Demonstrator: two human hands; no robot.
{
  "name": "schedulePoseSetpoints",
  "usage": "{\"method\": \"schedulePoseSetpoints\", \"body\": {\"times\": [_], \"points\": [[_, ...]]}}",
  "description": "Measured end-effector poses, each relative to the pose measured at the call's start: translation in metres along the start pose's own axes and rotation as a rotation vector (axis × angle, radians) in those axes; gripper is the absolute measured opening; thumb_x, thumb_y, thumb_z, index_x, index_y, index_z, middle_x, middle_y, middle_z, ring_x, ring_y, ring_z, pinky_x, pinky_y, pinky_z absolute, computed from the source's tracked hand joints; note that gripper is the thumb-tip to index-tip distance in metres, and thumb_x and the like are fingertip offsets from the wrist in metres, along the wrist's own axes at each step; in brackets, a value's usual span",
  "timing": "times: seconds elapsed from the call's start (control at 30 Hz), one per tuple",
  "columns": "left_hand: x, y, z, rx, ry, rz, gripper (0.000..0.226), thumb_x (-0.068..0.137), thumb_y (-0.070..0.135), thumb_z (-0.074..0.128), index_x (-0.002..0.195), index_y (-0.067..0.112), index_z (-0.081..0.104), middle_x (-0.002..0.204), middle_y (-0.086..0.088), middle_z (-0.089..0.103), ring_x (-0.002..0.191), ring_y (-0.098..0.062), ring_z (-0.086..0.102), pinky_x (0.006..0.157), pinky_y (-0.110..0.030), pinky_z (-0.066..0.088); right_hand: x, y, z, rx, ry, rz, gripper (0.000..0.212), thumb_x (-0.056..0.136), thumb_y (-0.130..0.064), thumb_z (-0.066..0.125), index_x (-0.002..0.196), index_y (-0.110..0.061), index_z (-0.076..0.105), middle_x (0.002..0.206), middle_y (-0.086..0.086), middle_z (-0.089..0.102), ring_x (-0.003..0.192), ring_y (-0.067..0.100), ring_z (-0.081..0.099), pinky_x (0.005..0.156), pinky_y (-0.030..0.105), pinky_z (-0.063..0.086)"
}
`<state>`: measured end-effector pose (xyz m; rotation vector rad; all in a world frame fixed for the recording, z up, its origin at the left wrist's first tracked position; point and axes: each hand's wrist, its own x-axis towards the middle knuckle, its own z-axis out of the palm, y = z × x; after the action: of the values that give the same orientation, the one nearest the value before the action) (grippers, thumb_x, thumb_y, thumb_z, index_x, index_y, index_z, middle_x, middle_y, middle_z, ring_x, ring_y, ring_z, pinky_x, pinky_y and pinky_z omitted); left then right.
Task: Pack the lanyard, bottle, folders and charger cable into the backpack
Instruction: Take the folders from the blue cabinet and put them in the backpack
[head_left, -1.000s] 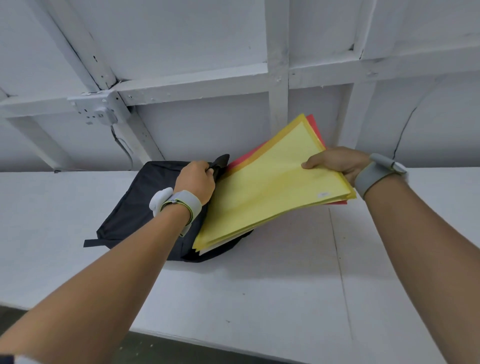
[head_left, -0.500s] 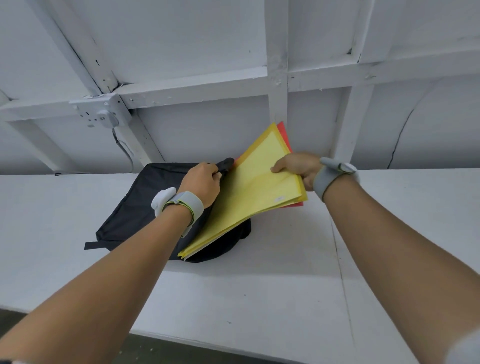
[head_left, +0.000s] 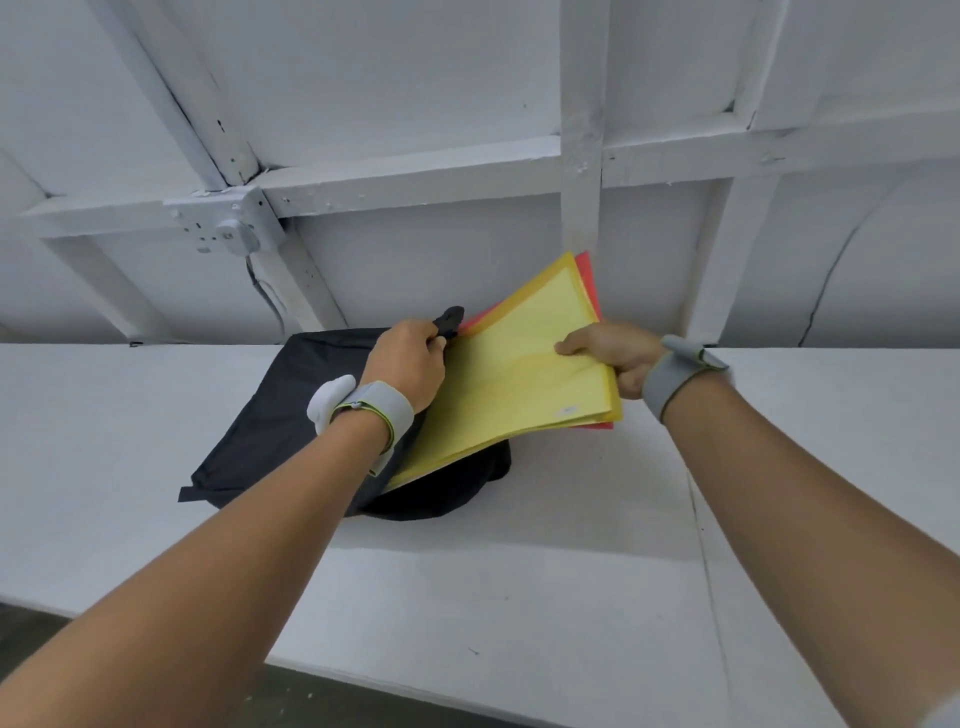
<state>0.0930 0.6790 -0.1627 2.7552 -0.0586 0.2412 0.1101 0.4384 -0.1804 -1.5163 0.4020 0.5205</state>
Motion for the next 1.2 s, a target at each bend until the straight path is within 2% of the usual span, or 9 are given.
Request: {"method": "schedulePoseSetpoints", "body": {"times": [0.17, 0.3, 0.43, 0.47, 0.53, 0.63, 0.83, 1.03, 1.2], "points": [[0.006, -0.018, -0.013, 0.002, 0.018, -0.114, 0.027, 0.1, 0.019, 0.044, 0.084, 0.004, 0.059, 0.077, -0.012, 0.058, 0.071, -0.032, 0.052, 0.063, -0.03, 0.038, -0.03, -0.035, -0.056, -0.066, 0.025, -0.097, 0.032, 0.089, -0.011, 0.066, 0.12, -0.006, 0.058, 0.106, 0.014, 0.07, 0.089, 0.031, 0.069, 0.067, 0.039, 0.059], [0.007, -0.029, -0.016, -0.044, -0.035, -0.2, 0.026, 0.1, 0.02, 0.043, 0.087, 0.005, 0.06, 0.084, -0.015, 0.061, 0.077, -0.032, 0.054, 0.066, -0.03, 0.037, -0.04, -0.026, -0.098, 0.023, 0.034, -0.14, 0.023, 0.092, -0.019, 0.063, 0.112, -0.008, 0.06, 0.084, 0.008, 0.07, 0.062, 0.02, 0.07, 0.049, 0.028, 0.057], [0.007, -0.034, -0.016, -0.049, -0.034, -0.233, 0.028, 0.101, 0.023, 0.045, 0.106, 0.005, 0.066, 0.097, -0.018, 0.064, 0.091, -0.037, 0.057, 0.072, -0.031, 0.038, -0.02, 0.018, -0.102, 0.075, 0.067, -0.094, 0.015, 0.097, -0.018, 0.055, 0.097, -0.004, 0.06, 0.053, 0.003, 0.067, 0.039, 0.011, 0.062, 0.036, 0.017, 0.047], [0.007, -0.036, -0.014, -0.051, -0.031, -0.238, 0.03, 0.101, 0.025, 0.045, 0.109, 0.005, 0.066, 0.103, -0.019, 0.066, 0.099, -0.038, 0.058, 0.074, -0.03, 0.039, -0.015, 0.034, -0.098, 0.055, 0.067, -0.05, 0.015, 0.095, -0.018, 0.057, 0.096, -0.003, 0.06, 0.054, 0.004, 0.069, 0.04, 0.012, 0.063, 0.037, 0.017, 0.048], [0.007, -0.038, -0.013, -0.048, -0.023, -0.241, 0.031, 0.101, 0.026, 0.044, 0.11, 0.006, 0.066, 0.105, -0.019, 0.066, 0.104, -0.039, 0.058, 0.077, -0.032, 0.04, -0.005, 0.063, -0.093, 0.039, 0.078, 0.036, 0.034, 0.087, -0.018, 0.068, 0.115, -0.002, 0.06, 0.084, 0.011, 0.075, 0.065, 0.021, 0.071, 0.053, 0.027, 0.056], [0.007, -0.038, -0.014, -0.021, -0.014, -0.238, 0.031, 0.101, 0.026, 0.043, 0.098, 0.005, 0.066, 0.091, -0.016, 0.063, 0.089, -0.036, 0.057, 0.073, -0.032, 0.04, -0.004, 0.075, -0.094, 0.06, 0.072, 0.031, 0.04, 0.09, -0.011, 0.067, 0.128, -0.007, 0.055, 0.115, 0.016, 0.068, 0.097, 0.033, 0.067, 0.076, 0.044, 0.056], [0.001, -0.022, -0.008, 0.017, -0.005, -0.173, 0.028, 0.1, 0.024, 0.043, 0.09, 0.005, 0.061, 0.076, -0.009, 0.057, 0.071, -0.028, 0.05, 0.063, -0.03, 0.036, -0.005, 0.037, -0.078, -0.035, -0.015, -0.184, 0.029, 0.09, -0.01, 0.066, 0.119, -0.009, 0.061, 0.108, 0.013, 0.072, 0.092, 0.031, 0.07, 0.078, 0.042, 0.057], [0.0, -0.008, -0.009, 0.021, -0.007, -0.13, 0.028, 0.1, 0.024, 0.043, 0.09, 0.006, 0.062, 0.073, -0.009, 0.057, 0.066, -0.029, 0.053, 0.057, -0.03, 0.038, 0.007, 0.03, -0.035, -0.117, -0.082, -0.147, 0.031, 0.087, -0.012, 0.069, 0.117, -0.007, 0.063, 0.107, 0.014, 0.073, 0.093, 0.033, 0.071, 0.08, 0.044, 0.058], [-0.008, 0.003, -0.009, 0.003, -0.035, 0.003, 0.024, 0.1, 0.026, 0.046, 0.095, 0.01, 0.063, 0.082, -0.009, 0.062, 0.071, -0.029, 0.056, 0.061, -0.03, 0.038, 0.023, 0.036, -0.01, -0.063, -0.07, -0.09, 0.036, 0.088, -0.011, 0.068, 0.123, -0.006, 0.06, 0.105, 0.013, 0.071, 0.086, 0.03, 0.071, 0.067, 0.036, 0.057]]}}
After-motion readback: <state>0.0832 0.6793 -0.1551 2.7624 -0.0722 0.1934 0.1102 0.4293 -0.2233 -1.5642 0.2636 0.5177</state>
